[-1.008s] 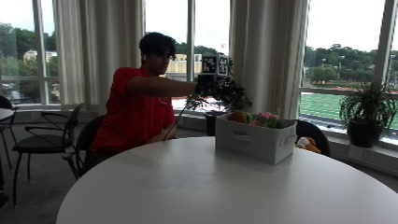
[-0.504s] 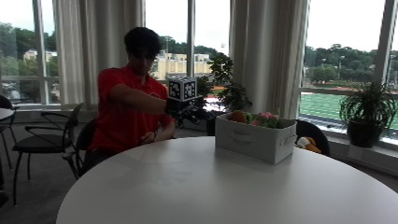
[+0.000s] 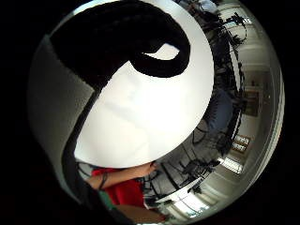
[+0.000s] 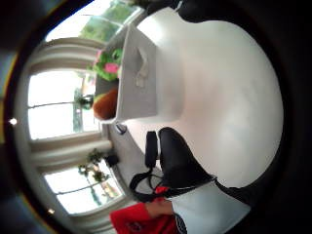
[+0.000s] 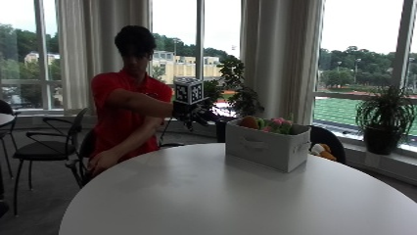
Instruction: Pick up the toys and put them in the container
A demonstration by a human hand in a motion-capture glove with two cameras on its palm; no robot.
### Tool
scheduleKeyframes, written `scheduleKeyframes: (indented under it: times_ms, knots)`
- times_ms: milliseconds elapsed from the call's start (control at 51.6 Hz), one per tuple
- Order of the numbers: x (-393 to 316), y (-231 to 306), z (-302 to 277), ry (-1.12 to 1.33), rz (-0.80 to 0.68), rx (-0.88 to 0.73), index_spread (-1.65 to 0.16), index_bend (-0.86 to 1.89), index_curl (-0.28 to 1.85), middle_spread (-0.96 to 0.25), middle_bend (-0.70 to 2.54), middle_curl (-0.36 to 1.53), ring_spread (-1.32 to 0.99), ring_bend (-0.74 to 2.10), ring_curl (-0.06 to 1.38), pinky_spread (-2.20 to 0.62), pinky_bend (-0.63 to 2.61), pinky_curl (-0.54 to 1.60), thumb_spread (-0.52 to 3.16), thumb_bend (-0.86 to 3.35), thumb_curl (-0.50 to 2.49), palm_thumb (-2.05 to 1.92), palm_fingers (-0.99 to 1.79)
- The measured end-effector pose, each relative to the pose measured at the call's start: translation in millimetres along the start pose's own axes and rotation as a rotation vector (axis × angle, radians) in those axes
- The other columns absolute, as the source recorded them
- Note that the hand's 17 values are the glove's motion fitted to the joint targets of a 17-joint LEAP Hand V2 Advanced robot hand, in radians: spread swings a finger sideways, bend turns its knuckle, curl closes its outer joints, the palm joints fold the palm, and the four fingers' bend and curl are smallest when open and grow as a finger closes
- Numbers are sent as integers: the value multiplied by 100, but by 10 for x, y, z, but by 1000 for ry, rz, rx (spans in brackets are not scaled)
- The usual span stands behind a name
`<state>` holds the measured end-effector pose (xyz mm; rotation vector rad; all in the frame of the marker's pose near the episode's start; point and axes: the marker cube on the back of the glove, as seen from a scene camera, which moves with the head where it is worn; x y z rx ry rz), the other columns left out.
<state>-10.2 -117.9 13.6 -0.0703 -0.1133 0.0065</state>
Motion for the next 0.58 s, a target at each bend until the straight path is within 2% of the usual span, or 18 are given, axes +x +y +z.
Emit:
scheduleKeyframes:
  times_ms: [271,581]
  knots:
    - [29,141,-115,35,-37,31,-42,19,37,-9,15,24,3,17,20,11,108,31,118,-2,36,3,-10]
    - [297,197,-75,28,23,33,-43,20,39,-10,15,24,3,16,19,11,106,31,118,-2,35,2,-8]
